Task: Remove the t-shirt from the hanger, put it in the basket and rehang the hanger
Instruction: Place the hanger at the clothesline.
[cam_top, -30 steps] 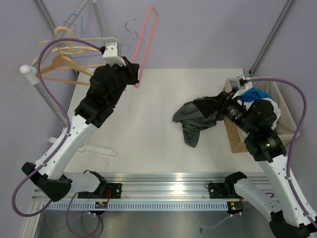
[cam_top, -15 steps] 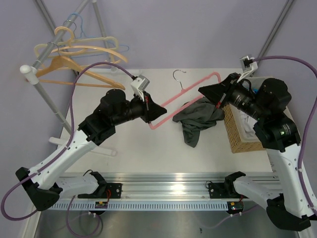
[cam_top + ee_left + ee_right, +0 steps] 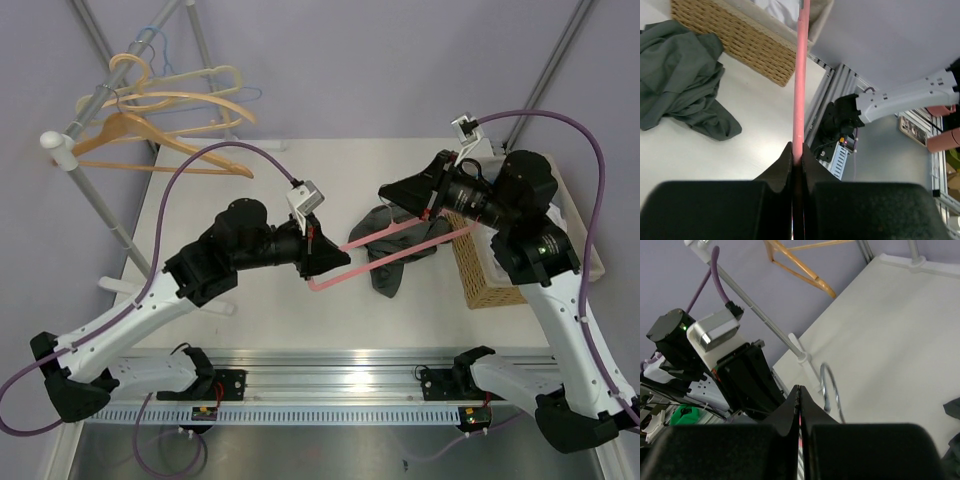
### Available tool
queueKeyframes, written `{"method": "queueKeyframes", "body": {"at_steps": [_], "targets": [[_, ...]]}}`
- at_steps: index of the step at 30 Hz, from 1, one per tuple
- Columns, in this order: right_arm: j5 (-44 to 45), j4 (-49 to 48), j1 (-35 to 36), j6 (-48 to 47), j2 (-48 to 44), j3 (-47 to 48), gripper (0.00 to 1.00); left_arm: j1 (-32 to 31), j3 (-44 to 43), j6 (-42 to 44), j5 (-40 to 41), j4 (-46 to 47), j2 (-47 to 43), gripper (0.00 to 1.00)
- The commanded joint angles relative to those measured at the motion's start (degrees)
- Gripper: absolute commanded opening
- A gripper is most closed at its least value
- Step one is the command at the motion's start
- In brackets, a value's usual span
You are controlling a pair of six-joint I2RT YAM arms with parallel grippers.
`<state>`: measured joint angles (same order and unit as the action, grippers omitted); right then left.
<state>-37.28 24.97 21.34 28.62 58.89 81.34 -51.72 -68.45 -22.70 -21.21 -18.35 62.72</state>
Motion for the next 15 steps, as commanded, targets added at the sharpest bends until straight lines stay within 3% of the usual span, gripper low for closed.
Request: {"method": "queueKeyframes", "body": {"at_steps": [1, 9, 15], "targets": [[-2.9, -7.6, 0.2, 1.7, 1.3, 0.8, 0.00, -2.1, 0.8, 2.4, -3.7, 3.3, -2.7, 0.00], [-1.1, -1.9, 0.2, -5.5, 6.1, 4.6, 0.00, -4.6, 2.6, 4.3, -5.4, 3.2, -5.2, 0.00], [-8.4, -5.4, 0.2, -6.2, 6.2, 2.2, 0.00, -5.6, 3.6, 4.1, -7.4, 4.8, -7.6, 0.00]]}}
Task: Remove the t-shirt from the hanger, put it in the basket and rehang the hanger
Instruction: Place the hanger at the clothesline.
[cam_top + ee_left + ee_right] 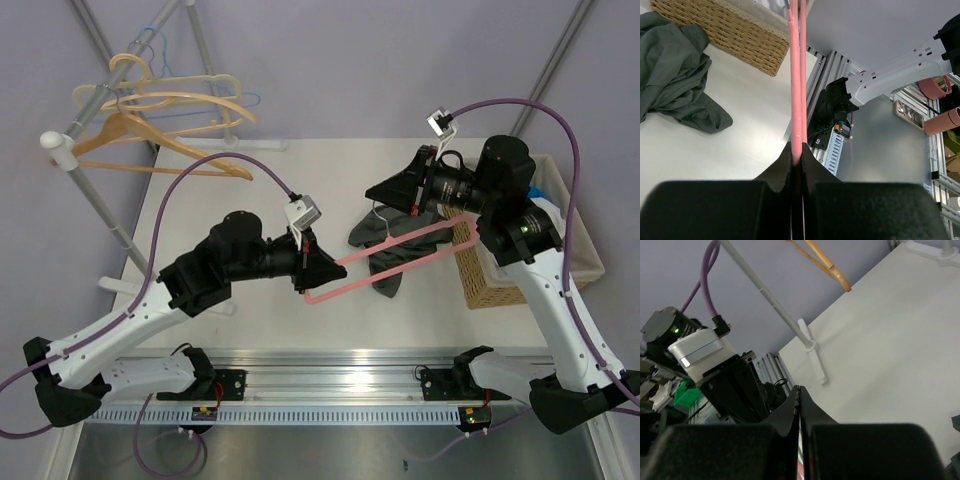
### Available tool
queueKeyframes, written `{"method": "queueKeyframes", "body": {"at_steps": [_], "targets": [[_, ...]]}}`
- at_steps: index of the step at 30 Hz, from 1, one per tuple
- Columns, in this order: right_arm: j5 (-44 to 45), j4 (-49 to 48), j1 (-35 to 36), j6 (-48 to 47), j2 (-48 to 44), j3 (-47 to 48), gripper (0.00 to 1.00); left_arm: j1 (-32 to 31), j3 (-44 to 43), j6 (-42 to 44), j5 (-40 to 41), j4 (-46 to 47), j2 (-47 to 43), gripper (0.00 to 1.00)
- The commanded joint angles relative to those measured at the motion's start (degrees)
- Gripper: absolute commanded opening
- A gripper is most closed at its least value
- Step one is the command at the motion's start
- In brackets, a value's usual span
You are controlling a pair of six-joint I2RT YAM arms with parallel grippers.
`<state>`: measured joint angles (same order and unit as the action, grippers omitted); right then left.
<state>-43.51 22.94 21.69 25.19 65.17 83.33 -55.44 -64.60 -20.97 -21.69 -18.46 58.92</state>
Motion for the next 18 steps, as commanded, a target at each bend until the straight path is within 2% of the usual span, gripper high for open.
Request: {"method": "queueKeyframes", "body": {"at_steps": [1, 3, 4, 7, 8, 9, 14, 16, 18], "targets": [[-5.3, -3.7, -0.2, -2.9, 0.0, 0.2, 0.01, -1.8, 0.3, 2.2, -7.8, 5.4, -4.2, 0.00], [-9.6, -5.5, -0.2, -2.4, 0.7, 0.3, 0.03, -1.9, 0.7, 1.8, -10.6, 6.8, -4.6, 0.00], [-16.5, -7.0, -0.2, -1.6, 1.2, -0.1, 0.06, -1.9, 1.0, 1.5, -11.6, 7.2, -4.9, 0.00], [-28.6, -21.4, -0.2, 7.7, 2.3, -3.6, 0.09, -2.2, 1.7, 0.3, -16.5, 9.4, -5.6, 0.00], [-30.0, -29.5, -0.2, 13.5, 2.4, -4.5, 0.09, -2.5, 2.1, 0.1, -17.6, 10.1, -5.9, 0.00], [-30.7, -31.2, -0.2, 15.0, 2.8, -4.9, 0.09, -3.5, 2.3, 0.1, -19.1, 10.7, -6.3, 0.00], [-31.2, -29.3, -0.2, 14.4, 3.1, -3.9, 0.09, -5.2, 2.8, -0.6, -20.3, 10.8, -9.6, 0.00], [-32.2, -31.9, -0.2, 16.2, 2.9, -4.6, 0.09, -5.2, 3.4, -0.7, -20.6, 10.8, -10.4, 0.00], [-33.3, -38.9, -0.2, 21.7, 3.0, -5.4, 0.10, -5.2, 4.0, -0.9, -21.6, 11.2, -11.4, 0.00]]}}
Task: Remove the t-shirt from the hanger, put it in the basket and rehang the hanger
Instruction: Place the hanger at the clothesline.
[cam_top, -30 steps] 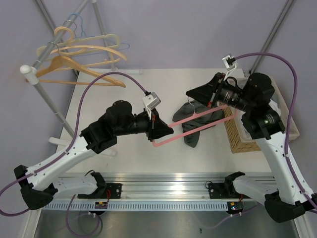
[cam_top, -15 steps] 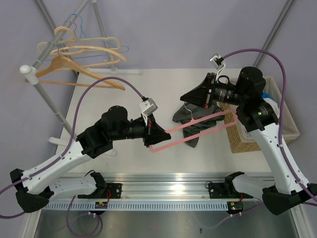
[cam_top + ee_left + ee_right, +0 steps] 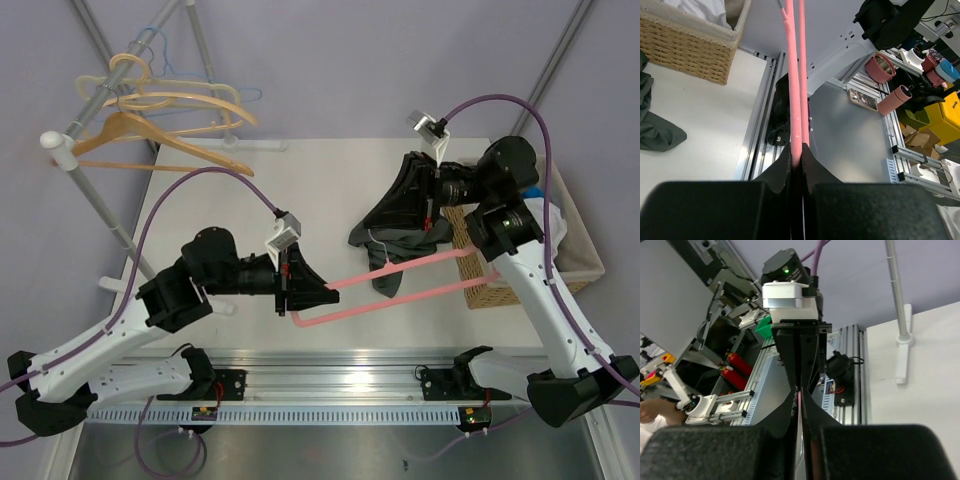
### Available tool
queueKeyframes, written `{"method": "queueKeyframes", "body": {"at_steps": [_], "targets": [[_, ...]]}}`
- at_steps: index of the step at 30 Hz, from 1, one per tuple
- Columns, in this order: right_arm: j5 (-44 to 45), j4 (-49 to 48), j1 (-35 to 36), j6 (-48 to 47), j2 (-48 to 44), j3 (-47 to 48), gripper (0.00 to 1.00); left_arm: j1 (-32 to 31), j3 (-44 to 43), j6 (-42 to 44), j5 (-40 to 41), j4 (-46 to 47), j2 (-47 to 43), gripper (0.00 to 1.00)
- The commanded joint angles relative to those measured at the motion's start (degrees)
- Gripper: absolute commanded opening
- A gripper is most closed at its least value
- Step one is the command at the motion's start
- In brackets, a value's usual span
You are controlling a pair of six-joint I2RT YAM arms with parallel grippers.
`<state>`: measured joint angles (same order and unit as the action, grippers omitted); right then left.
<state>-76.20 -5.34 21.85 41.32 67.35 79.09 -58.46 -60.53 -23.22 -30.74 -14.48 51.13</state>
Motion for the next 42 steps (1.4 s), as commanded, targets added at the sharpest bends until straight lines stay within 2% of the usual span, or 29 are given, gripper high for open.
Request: {"method": "queueKeyframes", "body": {"at_steps": [1, 2, 4, 6, 9, 16, 18, 19, 22, 23, 26, 27, 29, 30, 31, 32, 33, 34, 35, 36, 37, 39, 40, 42], "targets": [[-2.0, -13.9, -0.3, 8.4, 1.2, -1.8, 0.12, -2.2, 0.1, 1.3, -12.7, 7.3, -3.8, 0.00], [-2.3, -19.6, -0.3, 14.3, 1.5, -2.1, 0.14, -2.2, 0.2, 1.3, -12.9, 7.4, -3.8, 0.00], [-2.9, -24.7, -0.3, 23.0, 3.0, -2.8, 0.15, -2.2, 0.3, 1.5, -13.4, 7.4, -3.9, 0.00], [-2.9, -37.7, -0.3, 31.9, 4.4, -4.2, 0.13, -2.3, 0.2, 1.7, -14.4, 7.7, -3.6, 0.00], [-3.2, -43.3, -0.2, 37.3, 5.9, -4.7, 0.13, -2.3, 0.0, 1.8, -15.7, 7.9, -3.3, 0.00], [-2.7, -45.8, -0.1, 41.6, 7.3, -3.3, 0.11, -2.4, -1.2, 2.4, -19.0, 8.2, -2.4, 0.00], [-2.9, -49.7, 0.0, 44.2, 8.5, -3.2, 0.06, -2.5, -1.6, 2.8, -20.1, 8.3, -2.4, 0.00], [-2.9, -52.5, 0.2, 48.4, 8.9, -3.4, 0.06, -2.5, -1.8, 2.8, -20.2, 8.2, -2.4, 0.00], [-2.7, -67.4, 0.1, 60.8, 11.6, -3.3, 0.06, -2.5, -2.0, 3.1, -20.3, 8.8, -2.6, 0.00], [-2.5, -75.9, 0.3, 64.2, 13.3, -2.9, 0.07, -2.5, -2.0, 3.3, -20.6, 8.8, -2.9, 0.00], [-1.5, -84.0, 0.2, 73.8, 16.0, -0.8, 0.28, -2.5, -2.7, 3.3, -15.8, 6.8, -3.2, 0.00], [-1.5, -84.1, 0.3, 75.2, 16.1, 0.1, 0.42, -2.5, -4.1, 3.6, -13.9, 5.4, -3.1, 0.00], [-2.4, -80.2, 0.2, 73.7, 14.6, 0.6, 0.53, -2.5, -5.4, 3.7, -7.6, 1.7, -2.6, 0.00], [-3.6, -77.4, 0.2, 68.2, 13.5, 0.4, 0.57, -2.5, -5.7, 3.7, -6.1, 1.0, -2.3, 0.00], [-4.1, -67.4, 0.2, 63.8, 11.9, 0.1, 0.64, -2.5, -6.2, 3.7, -4.7, 0.4, -2.1, 0.00], [-4.6, -59.3, 0.2, 57.4, 8.1, -0.2, 0.66, -2.5, -6.3, 4.4, -1.9, -0.8, -2.1, 0.00], [-4.5, -35.3, 0.2, 39.5, 4.0, 1.0, 0.68, -2.5, -6.5, 4.9, 1.4, -2.4, -2.1, 0.00], [-3.8, -18.6, 0.2, 27.2, 3.9, 3.1, 0.69, -2.5, -6.5, 5.5, 3.1, -3.2, -2.1, 0.00], [1.8, 1.5, 0.3, 12.1, 1.7, 7.2, 0.71, -2.5, -6.6, 5.7, 5.2, -3.7, -2.1, 0.00], [6.7, 19.1, 0.3, -10.0, 1.7, 17.2, 0.73, -2.5, -6.6, 5.5, 7.2, -4.4, -2.0, 0.00], [10.9, 36.4, 0.3, -13.6, 2.1, 20.3, 0.74, -2.5, -6.6, 5.1, 9.3, -5.0, -1.8, 0.00], [21.5, 42.7, 0.3, -15.7, 2.7, 23.9, 0.72, -2.5, -6.4, 4.4, 13.4, -5.7, -1.8, 0.00], [24.1, 45.0, 0.4, -15.5, 2.6, 24.0, 0.71, -2.5, -6.4, 4.4, 14.6, -5.7, -1.8, 0.00], [31.8, 46.2, 0.5, -15.6, 2.0, 22.9, 0.69, -2.5, -6.3, 4.3, 18.3, -5.6, -1.6, 0.00]]}}
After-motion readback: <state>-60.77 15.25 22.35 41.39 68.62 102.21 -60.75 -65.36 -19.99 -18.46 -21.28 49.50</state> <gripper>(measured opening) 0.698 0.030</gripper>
